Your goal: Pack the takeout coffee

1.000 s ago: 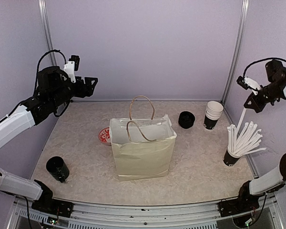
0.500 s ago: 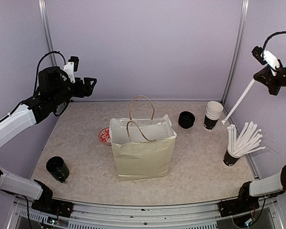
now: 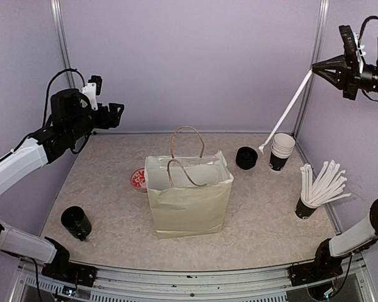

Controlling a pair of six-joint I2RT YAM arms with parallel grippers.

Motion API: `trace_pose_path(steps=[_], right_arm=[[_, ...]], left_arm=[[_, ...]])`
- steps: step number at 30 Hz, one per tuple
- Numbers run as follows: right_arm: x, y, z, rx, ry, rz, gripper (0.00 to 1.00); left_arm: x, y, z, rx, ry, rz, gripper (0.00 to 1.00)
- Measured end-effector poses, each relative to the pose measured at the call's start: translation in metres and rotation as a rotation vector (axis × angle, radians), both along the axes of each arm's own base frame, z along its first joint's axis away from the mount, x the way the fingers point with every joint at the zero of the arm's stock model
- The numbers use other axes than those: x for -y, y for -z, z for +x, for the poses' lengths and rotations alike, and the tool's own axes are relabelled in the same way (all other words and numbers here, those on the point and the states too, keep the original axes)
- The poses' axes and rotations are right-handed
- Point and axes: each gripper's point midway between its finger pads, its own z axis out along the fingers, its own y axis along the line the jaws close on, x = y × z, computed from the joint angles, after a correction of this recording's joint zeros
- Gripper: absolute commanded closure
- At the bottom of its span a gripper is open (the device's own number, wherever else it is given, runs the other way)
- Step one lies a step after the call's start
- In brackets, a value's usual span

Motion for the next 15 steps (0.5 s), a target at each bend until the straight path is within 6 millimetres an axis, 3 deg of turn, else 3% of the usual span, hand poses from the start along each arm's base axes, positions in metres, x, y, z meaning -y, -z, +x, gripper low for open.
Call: trace_pose_path(steps=[7,15], right_arm=[[-0.038,-0.007,0.007,-0.007,-0.175,0.042,1.00],[-0.109,0.022,0.011,-0.067,-0.334,0.022,1.00]], left_arm=[[-0.005,0.000,0.001,0.004,-0.023,0.013,0.13],[-0.006,0.007,0.006,-0.010,-0.030,0.026,0.12]])
